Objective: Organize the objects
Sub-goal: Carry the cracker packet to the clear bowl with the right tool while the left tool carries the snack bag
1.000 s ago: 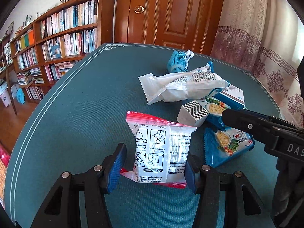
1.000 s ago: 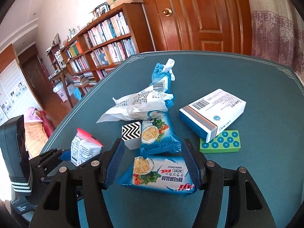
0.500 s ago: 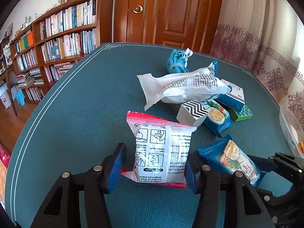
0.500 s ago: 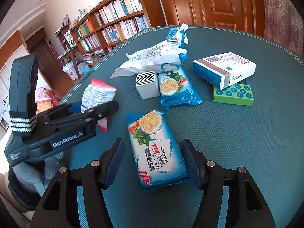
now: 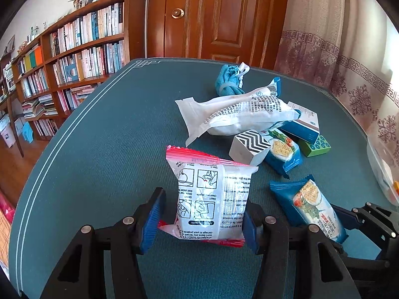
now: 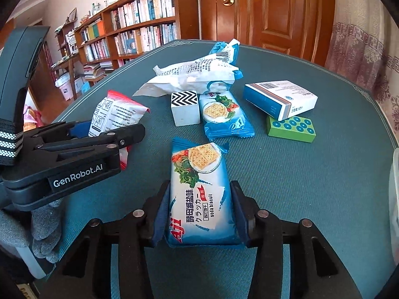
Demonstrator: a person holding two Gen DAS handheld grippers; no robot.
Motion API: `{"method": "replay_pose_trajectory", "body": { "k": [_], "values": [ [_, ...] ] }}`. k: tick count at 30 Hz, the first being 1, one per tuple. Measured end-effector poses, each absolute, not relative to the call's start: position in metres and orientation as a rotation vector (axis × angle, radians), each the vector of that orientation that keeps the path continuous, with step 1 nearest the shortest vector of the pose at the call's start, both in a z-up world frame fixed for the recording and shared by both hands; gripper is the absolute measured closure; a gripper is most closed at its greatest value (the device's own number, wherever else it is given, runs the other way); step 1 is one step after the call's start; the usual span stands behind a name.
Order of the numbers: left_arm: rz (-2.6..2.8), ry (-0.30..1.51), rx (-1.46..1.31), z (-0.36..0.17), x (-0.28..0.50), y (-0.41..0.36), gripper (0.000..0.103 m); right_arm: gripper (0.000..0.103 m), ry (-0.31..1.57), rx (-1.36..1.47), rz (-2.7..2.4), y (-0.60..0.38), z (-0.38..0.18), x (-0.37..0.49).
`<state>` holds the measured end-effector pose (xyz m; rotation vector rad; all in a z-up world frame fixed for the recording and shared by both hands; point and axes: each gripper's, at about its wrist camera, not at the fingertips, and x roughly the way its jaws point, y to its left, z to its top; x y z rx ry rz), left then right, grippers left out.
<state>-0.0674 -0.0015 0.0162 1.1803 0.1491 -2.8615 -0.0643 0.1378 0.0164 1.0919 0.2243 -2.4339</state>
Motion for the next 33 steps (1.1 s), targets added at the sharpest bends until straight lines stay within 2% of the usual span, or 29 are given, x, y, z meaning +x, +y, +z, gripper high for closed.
{"method": "replay_pose_trajectory", "body": {
  "k": [18,33],
  "values": [
    [-2.897,0.063,1.186,0.023,-0.060,0.021,0.044,0.061,0.029,1.078,-2.549,0.197,0.040,-0.047],
    [-2.979,-0.050,1.223,0.035,-0.057,0.072,0.044,0.061,-0.137,1.033,-2.774,0.294,0.066,-0.034]
  ]
}}
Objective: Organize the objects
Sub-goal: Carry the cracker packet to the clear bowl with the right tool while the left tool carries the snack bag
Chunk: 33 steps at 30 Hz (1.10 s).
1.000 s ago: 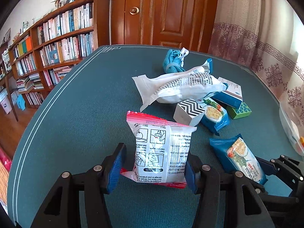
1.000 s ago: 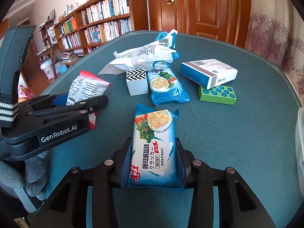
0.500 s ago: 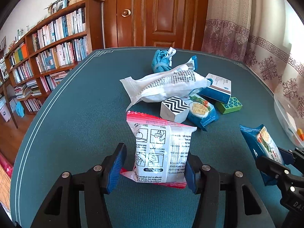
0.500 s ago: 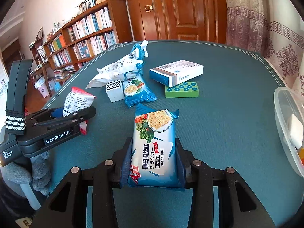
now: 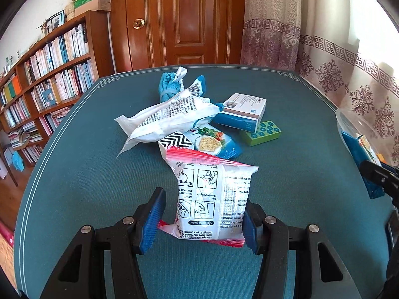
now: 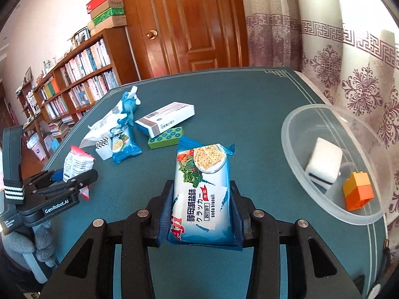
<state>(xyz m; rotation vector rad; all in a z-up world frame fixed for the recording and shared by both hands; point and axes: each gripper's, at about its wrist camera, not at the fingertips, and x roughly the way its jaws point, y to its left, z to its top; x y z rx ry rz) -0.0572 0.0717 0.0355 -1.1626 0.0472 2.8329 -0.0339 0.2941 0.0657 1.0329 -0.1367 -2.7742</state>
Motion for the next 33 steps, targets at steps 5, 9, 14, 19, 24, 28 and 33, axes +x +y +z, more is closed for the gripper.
{"method": "replay_pose_trajectory", "body": {
  "k": [5,9,14,19,24,28,33],
  "values": [
    [2.803,0.096,-1.141,0.042,-0.057,0.093,0.044,0.061,-0.196,1.017,-2.878,0.336,0.075,-0.033],
    [2.779,0.139,-1.121,0.046,-0.057,0.109,0.044,0.061,-0.228,1.003,-2.959,0.368,0.081,-0.032],
    [2.746,0.181,-1.098,0.051,-0.057,0.129,0.044,0.061,-0.234,0.990,-3.084,0.405,0.086,-0.034],
    [2.709,0.192,-1.090,0.054,-0.059,0.147,0.044,0.061,-0.168,1.005,-3.201,0.435,0.085,-0.045],
    [2.680,0.220,-1.077,0.057,-0.059,0.164,0.044,0.058,-0.134,1.051,-3.276,0.457,0.074,-0.057],
    [2.653,0.244,-1.063,0.060,-0.060,0.179,0.044,0.057,-0.186,1.053,-3.265,0.463,0.069,-0.050],
    [2.583,0.255,-1.053,0.065,-0.066,0.207,0.044,0.057,-0.179,0.990,-3.242,0.453,0.072,-0.033]
  ]
}}
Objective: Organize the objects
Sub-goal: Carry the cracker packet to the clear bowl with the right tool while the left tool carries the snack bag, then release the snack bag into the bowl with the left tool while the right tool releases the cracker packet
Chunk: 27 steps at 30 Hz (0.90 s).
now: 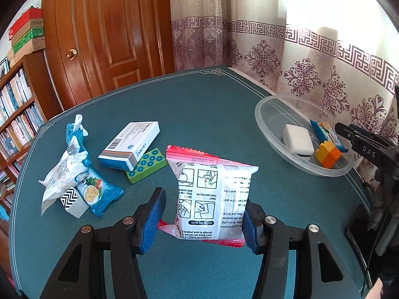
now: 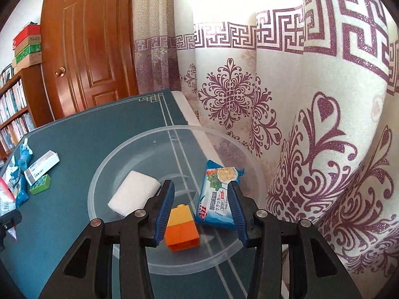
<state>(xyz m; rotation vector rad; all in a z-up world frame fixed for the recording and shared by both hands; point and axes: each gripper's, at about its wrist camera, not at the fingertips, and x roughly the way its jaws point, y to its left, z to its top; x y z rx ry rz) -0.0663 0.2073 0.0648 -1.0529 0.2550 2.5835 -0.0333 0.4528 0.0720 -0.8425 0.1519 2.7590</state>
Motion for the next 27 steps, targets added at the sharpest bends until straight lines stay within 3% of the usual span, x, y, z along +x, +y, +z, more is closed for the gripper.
{"method": "replay_pose_trajectory", "body": {
  "k": [23,27],
  "values": [
    [2.345,0.258,-1.000,0.078,-0.128,0.337,0.044,0.057,0.277,-0.832,2.812,0.457,0.072,-0.018],
    [2.325,0.254,-0.980,0.079,-0.140,0.355,0.040,0.057,0.288,-0.836,2.813,0.457,0.070,-0.018]
  ]
}}
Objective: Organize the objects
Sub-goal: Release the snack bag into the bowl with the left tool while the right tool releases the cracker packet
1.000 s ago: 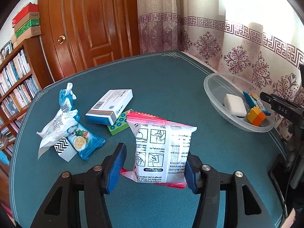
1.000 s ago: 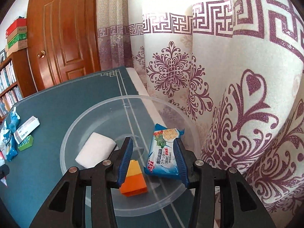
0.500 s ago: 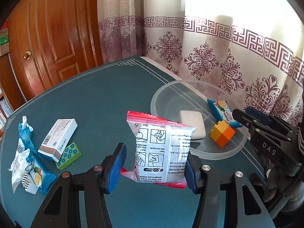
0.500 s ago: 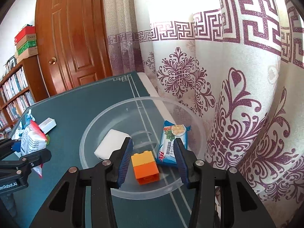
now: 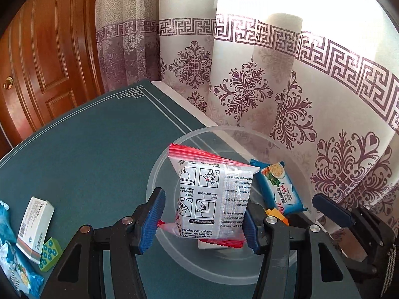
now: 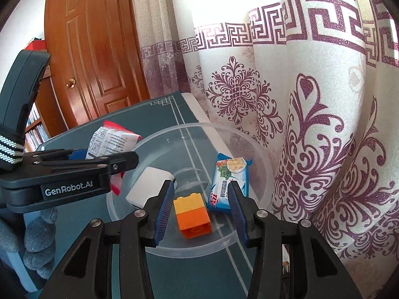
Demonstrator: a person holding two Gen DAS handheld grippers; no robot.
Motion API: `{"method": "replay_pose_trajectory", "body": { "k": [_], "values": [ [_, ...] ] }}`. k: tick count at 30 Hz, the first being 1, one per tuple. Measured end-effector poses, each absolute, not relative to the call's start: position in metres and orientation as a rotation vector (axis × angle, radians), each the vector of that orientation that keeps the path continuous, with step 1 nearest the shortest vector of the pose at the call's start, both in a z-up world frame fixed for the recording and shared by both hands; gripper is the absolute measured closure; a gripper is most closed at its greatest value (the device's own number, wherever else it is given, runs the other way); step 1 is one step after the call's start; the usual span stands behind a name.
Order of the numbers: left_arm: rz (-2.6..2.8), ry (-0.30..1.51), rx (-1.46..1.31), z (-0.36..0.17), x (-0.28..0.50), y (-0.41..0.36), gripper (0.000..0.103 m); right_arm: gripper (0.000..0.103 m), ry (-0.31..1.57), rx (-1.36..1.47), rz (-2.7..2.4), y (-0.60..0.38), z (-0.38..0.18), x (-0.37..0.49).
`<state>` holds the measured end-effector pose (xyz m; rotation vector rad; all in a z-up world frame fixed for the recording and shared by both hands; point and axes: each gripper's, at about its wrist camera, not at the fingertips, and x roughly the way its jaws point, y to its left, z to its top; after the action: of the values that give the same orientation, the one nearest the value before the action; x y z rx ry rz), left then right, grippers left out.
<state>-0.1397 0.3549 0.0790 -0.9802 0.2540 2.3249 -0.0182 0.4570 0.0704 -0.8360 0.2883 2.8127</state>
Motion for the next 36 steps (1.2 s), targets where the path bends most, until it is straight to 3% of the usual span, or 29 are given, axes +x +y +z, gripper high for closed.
{"method": "replay_pose_trajectory", "body": {
  "k": [3,4,13,20,36],
  "values": [
    [2.339,0.228,-0.959,0.081,-0.148,0.361,0.018,0.057,0.287,-0.836,2.811,0.457,0.070,-0.018],
    [2.348,0.216,-0.953,0.081,-0.150,0.360,0.015,0.057,0.288,-0.839,2.811,0.457,0.070,-0.018],
    [2.402,0.169,-1.025,0.069,-0.153,0.330,0.012,0.057,0.279,-0.863,2.814,0.452,0.062,-0.022],
    [2.493,0.235,-0.988,0.072,-0.141,0.313,0.001,0.057,0.271,-0.856,2.829,0.450,0.065,-0.020],
    [2.636,0.314,-0.948,0.073,-0.109,0.260,0.001,0.048,0.255,-0.885,2.925,0.417,0.076,-0.013]
  ]
}}
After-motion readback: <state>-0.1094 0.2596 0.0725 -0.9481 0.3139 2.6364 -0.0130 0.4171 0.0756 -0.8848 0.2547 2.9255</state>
